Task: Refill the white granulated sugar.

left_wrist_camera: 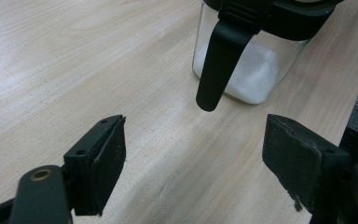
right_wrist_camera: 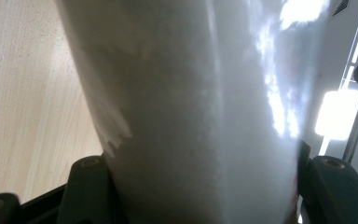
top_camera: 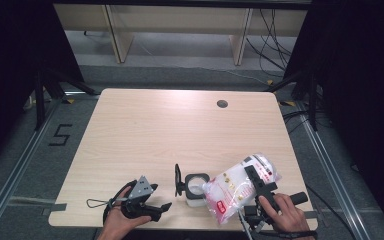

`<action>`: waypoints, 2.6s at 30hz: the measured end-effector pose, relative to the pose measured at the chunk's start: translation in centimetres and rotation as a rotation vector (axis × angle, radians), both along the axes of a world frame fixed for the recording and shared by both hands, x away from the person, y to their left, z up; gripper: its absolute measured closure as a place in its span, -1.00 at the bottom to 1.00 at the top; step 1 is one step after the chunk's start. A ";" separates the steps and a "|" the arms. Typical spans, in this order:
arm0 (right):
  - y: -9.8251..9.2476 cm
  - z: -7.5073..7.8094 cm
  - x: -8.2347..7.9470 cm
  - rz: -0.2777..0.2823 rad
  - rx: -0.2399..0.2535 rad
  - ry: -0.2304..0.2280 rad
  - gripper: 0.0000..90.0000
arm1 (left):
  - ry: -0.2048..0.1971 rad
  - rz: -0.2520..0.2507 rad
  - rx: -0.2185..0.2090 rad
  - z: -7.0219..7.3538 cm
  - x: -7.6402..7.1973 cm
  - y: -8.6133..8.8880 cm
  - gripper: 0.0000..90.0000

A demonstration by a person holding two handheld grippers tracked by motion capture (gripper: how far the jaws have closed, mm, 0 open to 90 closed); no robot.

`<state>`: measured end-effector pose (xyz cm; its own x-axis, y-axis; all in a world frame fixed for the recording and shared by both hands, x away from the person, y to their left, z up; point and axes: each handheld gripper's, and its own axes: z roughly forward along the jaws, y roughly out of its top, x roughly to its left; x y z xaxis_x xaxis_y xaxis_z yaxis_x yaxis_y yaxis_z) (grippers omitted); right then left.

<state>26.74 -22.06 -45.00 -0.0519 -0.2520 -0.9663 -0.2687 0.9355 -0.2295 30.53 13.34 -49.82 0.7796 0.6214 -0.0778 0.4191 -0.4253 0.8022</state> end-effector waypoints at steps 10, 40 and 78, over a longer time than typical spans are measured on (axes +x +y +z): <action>-0.1 -0.5 -0.2 -0.034 0.064 0.020 -0.07 | 0.010 0.007 -0.006 0.0 0.0 0.0 -0.53; 0.1 -0.2 -0.2 -0.031 0.038 0.026 -0.07 | 0.003 0.006 -0.016 0.0 -0.1 -0.1 -0.53; -0.1 0.2 -0.2 -0.062 0.030 0.060 -0.07 | 0.011 0.014 -0.021 0.0 -0.1 -0.1 -0.53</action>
